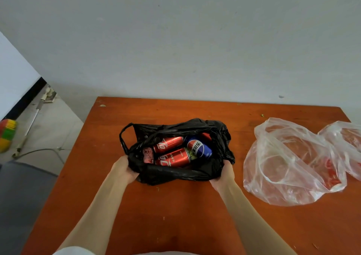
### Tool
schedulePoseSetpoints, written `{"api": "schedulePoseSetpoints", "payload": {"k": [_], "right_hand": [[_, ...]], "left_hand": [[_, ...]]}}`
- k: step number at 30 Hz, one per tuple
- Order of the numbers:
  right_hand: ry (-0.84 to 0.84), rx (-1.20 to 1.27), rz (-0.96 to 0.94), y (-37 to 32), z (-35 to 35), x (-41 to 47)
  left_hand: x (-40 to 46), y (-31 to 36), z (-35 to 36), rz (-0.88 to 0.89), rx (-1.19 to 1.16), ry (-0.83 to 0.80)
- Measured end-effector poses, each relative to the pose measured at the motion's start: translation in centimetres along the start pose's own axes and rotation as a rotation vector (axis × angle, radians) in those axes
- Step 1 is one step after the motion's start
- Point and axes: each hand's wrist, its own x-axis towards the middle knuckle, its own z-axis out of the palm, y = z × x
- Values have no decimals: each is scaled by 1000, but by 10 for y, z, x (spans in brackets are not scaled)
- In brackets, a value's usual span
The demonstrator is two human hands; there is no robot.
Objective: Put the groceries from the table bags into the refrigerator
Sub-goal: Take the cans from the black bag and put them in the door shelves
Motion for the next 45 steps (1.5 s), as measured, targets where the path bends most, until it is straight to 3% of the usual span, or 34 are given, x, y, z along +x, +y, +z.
{"api": "schedulePoseSetpoints", "payload": {"k": [2, 5, 7, 9, 11, 14, 16, 18, 22, 27, 29, 31, 34, 38, 41, 45], "right_hand": [[121, -213, -124, 1, 10, 1], [290, -615, -416, -5, 20, -7], [371, -909, -688, -14, 19, -15], [369, -1170, -1004, -21, 20, -20], [212, -1302, -1170, -25, 28, -18], [-3, -1415, -1200, -27, 50, -10], [-51, -1518, -1202, -29, 63, -1], [-64, -1645, -1136, -34, 69, 12], [-38, -1957, -1057, -50, 74, 33], [-148, -2188, -1014, -70, 87, 46], [-203, -2163, -952, -78, 89, 53], [-238, -1963, -914, -85, 91, 59], [-184, -1722, -967, -84, 91, 59], [-168, -1965, -1145, -61, 86, 48], [-208, -2203, -956, -44, 83, 49], [-113, -2412, -781, -30, 86, 52]], "left_hand": [[-1, 0, 3, 100, 68, 77], [-16, 1, 8, 400, 279, 300], [-30, -3, 12, 731, 558, 447], [-37, -9, 18, 1107, 917, 469], [-36, -13, 30, 1409, 1241, 316], [-28, -16, 58, 1692, 1626, -151], [-20, -18, 75, 1642, 1892, -418], [-5, -19, 88, 1556, 2066, -521], [20, -6, 106, 1546, 2278, -421], [41, 21, 123, 1234, 2591, -253], [50, 28, 124, 1164, 2597, -242], [54, 30, 126, 1143, 2534, -278], [51, 19, 125, 1243, 2397, -292], [48, -4, 114, 1356, 2304, -232], [51, -12, 105, 1201, 2249, -188], [58, -16, 101, 990, 2244, -142]]}}
